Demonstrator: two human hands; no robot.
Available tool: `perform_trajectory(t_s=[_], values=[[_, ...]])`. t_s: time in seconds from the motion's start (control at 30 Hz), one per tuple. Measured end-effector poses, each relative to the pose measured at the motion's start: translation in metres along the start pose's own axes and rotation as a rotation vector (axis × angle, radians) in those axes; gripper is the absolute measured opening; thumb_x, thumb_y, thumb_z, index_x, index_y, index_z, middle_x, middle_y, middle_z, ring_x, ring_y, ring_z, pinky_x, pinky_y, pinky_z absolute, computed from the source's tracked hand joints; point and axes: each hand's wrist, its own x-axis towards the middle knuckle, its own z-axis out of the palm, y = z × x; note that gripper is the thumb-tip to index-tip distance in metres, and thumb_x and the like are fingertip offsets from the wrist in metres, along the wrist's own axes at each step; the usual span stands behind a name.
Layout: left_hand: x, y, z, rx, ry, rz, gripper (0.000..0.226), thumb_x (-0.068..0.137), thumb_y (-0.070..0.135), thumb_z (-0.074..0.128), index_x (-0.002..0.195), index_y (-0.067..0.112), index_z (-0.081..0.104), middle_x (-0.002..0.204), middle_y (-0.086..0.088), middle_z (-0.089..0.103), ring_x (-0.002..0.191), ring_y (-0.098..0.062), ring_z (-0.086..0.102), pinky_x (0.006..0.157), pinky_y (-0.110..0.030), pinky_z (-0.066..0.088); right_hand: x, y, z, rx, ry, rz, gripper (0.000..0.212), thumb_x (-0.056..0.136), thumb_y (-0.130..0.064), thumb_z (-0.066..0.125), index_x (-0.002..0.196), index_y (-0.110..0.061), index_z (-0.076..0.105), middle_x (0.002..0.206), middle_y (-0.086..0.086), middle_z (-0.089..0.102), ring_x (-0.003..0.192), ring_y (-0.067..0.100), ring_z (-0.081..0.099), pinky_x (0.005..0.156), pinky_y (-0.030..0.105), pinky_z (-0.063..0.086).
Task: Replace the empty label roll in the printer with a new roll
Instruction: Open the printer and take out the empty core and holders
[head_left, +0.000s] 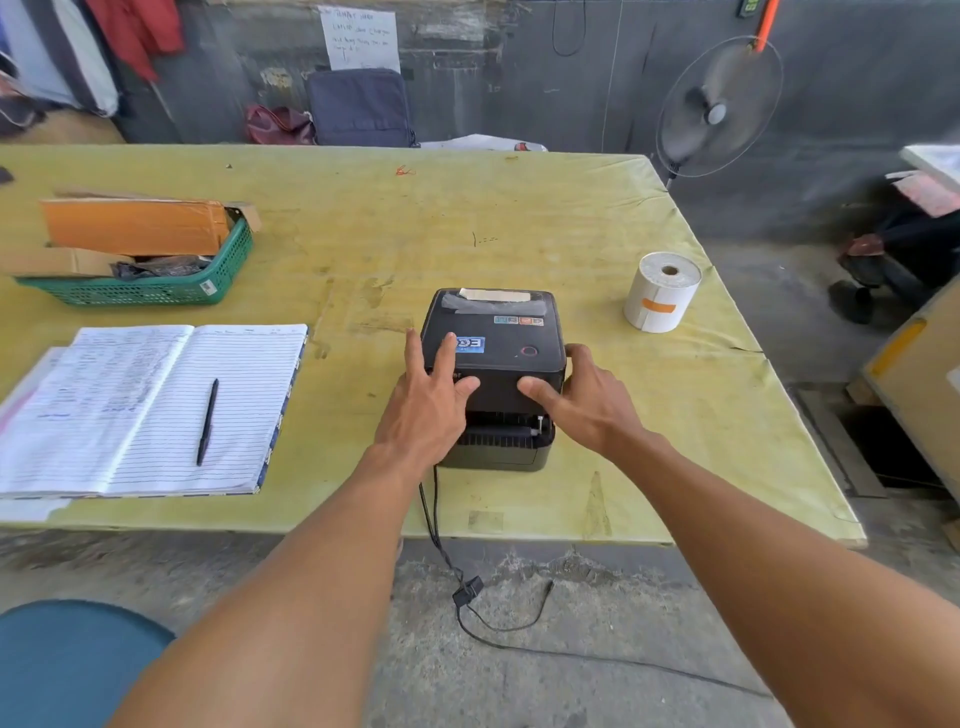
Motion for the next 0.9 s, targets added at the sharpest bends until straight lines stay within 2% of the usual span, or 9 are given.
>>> perform_trajectory(t_s=[0.1,0.23,0.33,0.47,0.67,0.73,0.8,0.9], values=[[0.018,0.012,-0.017,-0.100,0.116,-0.051,0.064,0.099,0.047,0.041,0.151,0.014,0.021,0.156,-0.025,0.019,0.118,-0.046,0.051,0.090,-0.047,0.046,0.016,-0.017,-0.014,0.044,0.054,0.044,0.077,0.082,-0.077,0.044,0.131,-0.017,0.043,0.107,0.008,0.068,0.089,0.029,0.062,0.070,0.039,0.044],[0.040,0.021,-0.031,-0.282,0.276,-0.093,0.063,0.097,0.033,0.056,0.147,0.009,0.028,0.143,-0.017,0.047,0.123,-0.036,0.051,0.096,-0.041,0.042,0.044,-0.036,-0.033,0.056,0.105,0.098,0.076,0.083,-0.081,0.038,0.117,-0.015,0.052,0.100,0.006,0.067,0.088,0.029,0.061,0.073,0.041,0.049],[0.060,0.023,-0.037,-0.303,0.315,-0.091,0.060,0.098,0.034,0.054,0.149,0.014,0.030,0.141,-0.014,0.052,0.126,-0.031,0.049,0.099,-0.038,0.040,0.065,-0.045,-0.042,0.078,0.128,0.126,0.074,0.084,-0.082,0.036,0.107,-0.014,0.056,0.096,0.007,0.067,0.085,0.030,0.061,0.072,0.041,0.050],[0.096,0.026,-0.039,-0.240,0.328,-0.125,0.059,0.100,0.044,0.044,0.151,0.020,0.026,0.134,-0.014,0.056,0.119,-0.032,0.054,0.091,-0.039,0.045,0.096,-0.056,-0.050,0.075,0.117,0.168,0.078,0.086,-0.082,0.030,0.102,-0.012,0.060,0.094,0.010,0.066,0.079,0.029,0.058,0.065,0.037,0.041],[0.162,0.025,-0.040,-0.257,0.271,-0.174,0.057,0.099,0.050,0.038,0.150,0.025,0.030,0.124,-0.016,0.062,0.109,-0.034,0.059,0.081,-0.036,0.044,0.151,-0.066,-0.064,0.080,0.078,0.283,0.084,0.087,-0.081,0.027,0.105,-0.006,0.060,0.097,0.012,0.065,0.084,0.032,0.060,0.073,0.038,0.045],[0.181,0.023,-0.040,-0.314,0.230,-0.195,0.056,0.097,0.053,0.038,0.148,0.029,0.032,0.123,-0.012,0.063,0.097,-0.028,0.061,0.076,-0.035,0.043,0.169,-0.068,-0.065,0.081,0.074,0.303,0.082,0.089,-0.079,0.027,0.102,-0.005,0.059,0.096,0.012,0.065,0.081,0.031,0.059,0.072,0.037,0.043],[0.196,0.021,-0.040,-0.367,0.195,-0.221,0.056,0.095,0.055,0.038,0.146,0.032,0.034,0.118,-0.007,0.061,0.079,-0.015,0.055,0.071,-0.032,0.040,0.185,-0.069,-0.066,0.088,0.066,0.322,0.080,0.089,-0.078,0.027,0.104,-0.005,0.058,0.097,0.013,0.063,0.082,0.031,0.058,0.072,0.037,0.042],[0.215,0.018,-0.040,-0.376,0.134,-0.233,0.055,0.093,0.058,0.037,0.142,0.034,0.037,0.104,-0.003,0.057,0.072,-0.015,0.054,0.066,-0.030,0.040,0.202,-0.070,-0.065,0.104,0.024,0.347,0.078,0.090,-0.077,0.024,0.104,-0.006,0.054,0.089,0.010,0.061,0.071,0.026,0.055,0.071,0.039,0.044]])
